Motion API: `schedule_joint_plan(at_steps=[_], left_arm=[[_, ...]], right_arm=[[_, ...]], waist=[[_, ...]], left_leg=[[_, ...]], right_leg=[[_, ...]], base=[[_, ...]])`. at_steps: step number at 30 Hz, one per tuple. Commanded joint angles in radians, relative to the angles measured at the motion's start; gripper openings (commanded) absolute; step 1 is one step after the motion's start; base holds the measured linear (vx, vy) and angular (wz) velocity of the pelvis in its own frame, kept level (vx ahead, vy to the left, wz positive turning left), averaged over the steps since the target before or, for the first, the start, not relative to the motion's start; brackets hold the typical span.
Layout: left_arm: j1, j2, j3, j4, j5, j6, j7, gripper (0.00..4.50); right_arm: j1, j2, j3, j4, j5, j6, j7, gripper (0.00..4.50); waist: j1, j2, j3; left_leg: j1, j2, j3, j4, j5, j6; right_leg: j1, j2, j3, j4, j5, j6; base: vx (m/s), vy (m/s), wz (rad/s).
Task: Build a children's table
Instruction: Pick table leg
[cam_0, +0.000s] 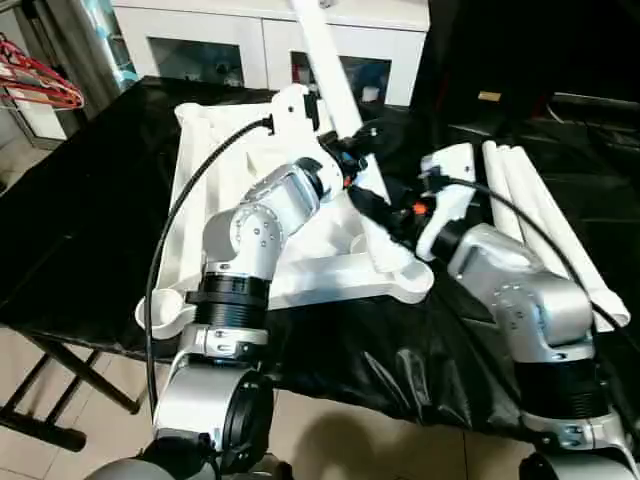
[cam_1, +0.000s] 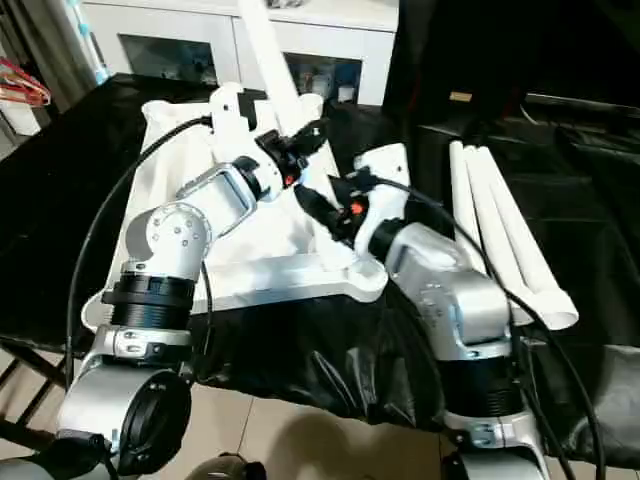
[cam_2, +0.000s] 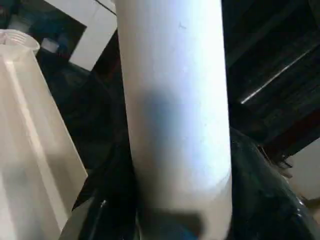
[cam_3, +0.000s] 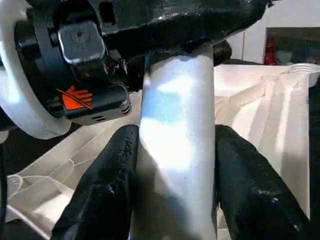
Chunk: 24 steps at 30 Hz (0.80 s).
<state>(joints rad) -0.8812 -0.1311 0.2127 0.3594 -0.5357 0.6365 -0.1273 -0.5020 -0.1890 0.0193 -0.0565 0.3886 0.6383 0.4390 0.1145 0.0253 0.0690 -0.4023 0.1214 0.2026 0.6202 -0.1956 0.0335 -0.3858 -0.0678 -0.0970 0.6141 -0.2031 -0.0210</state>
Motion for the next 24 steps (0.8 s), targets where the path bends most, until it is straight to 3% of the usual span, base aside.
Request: schedule_joint_plan(at_steps=[1,6,8,11,15,21,24], left_arm=[[-0.016,-0.032,-0.001,0.001,0.019,-0.007,0.021,2.16],[-0.014,-0.024,-0.027,-0.013,0.008,-0.013,-0.017,1.96],[-0.01,-0.003,-0.063,-0.022,0.022,-0.021,-0.075,1.95],[-0.006,0.016,-0.094,-0.028,0.03,-0.032,-0.13,1.94],[0.001,0.058,-0.138,-0.047,0.012,-0.031,-0.264,1.9],[0.012,0.13,-0.205,-0.092,-0.045,-0.002,-0.529,1.89],[0.007,0.144,-0.211,-0.101,-0.064,0.016,-0.581,1.89]], right_arm=[[-0.022,-0.005,0.001,-0.044,-0.005,-0.032,-0.004,1.86],[-0.029,-0.013,0.005,-0.046,-0.027,-0.03,-0.009,1.86],[-0.027,-0.031,-0.006,-0.031,-0.014,-0.029,0.011,2.42],[-0.021,-0.051,-0.024,-0.016,0.002,-0.03,0.04,2.58],[0.0,-0.094,-0.072,-0.007,0.085,-0.011,0.149,2.97],[0.034,-0.21,-0.067,-0.037,0.194,0.056,0.374,3.39],[0.04,-0.24,-0.06,-0.057,0.223,0.08,0.427,3.58]], waist=[[-0.002,-0.016,-0.083],[-0.002,-0.016,-0.08],[-0.002,-0.016,-0.081],[0.0,-0.016,-0.082],[0.002,-0.017,-0.082],[0.002,-0.022,-0.083],[0.003,-0.021,-0.082]], left_leg=[[0.033,0.131,-0.066,-0.072,-0.042,0.054],[0.031,0.129,-0.065,-0.072,-0.071,0.04],[0.032,0.129,-0.065,-0.072,-0.063,0.041],[0.034,0.13,-0.065,-0.071,-0.055,0.048],[0.03,0.128,-0.063,-0.069,-0.053,0.064],[0.029,0.13,-0.062,-0.065,-0.042,0.086],[0.03,0.13,-0.062,-0.063,-0.047,0.086]], right_leg=[[0.044,-0.131,0.077,-0.056,-0.006,-0.228],[0.048,-0.136,0.079,-0.063,-0.047,-0.223],[0.048,-0.133,0.079,-0.062,-0.041,-0.218],[0.047,-0.133,0.079,-0.06,-0.031,-0.213],[0.051,-0.136,0.079,-0.058,-0.018,-0.224],[0.052,-0.135,0.076,-0.055,-0.022,-0.241],[0.051,-0.136,0.076,-0.055,-0.033,-0.248]], base=[[0.0,0.0,0.0],[0.0,0.0,0.0],[0.0,0.0,0.0],[0.0,0.0,0.0],[0.0,0.0,0.0],[0.0,0.0,0.0],[0.0,0.0,0.0]])
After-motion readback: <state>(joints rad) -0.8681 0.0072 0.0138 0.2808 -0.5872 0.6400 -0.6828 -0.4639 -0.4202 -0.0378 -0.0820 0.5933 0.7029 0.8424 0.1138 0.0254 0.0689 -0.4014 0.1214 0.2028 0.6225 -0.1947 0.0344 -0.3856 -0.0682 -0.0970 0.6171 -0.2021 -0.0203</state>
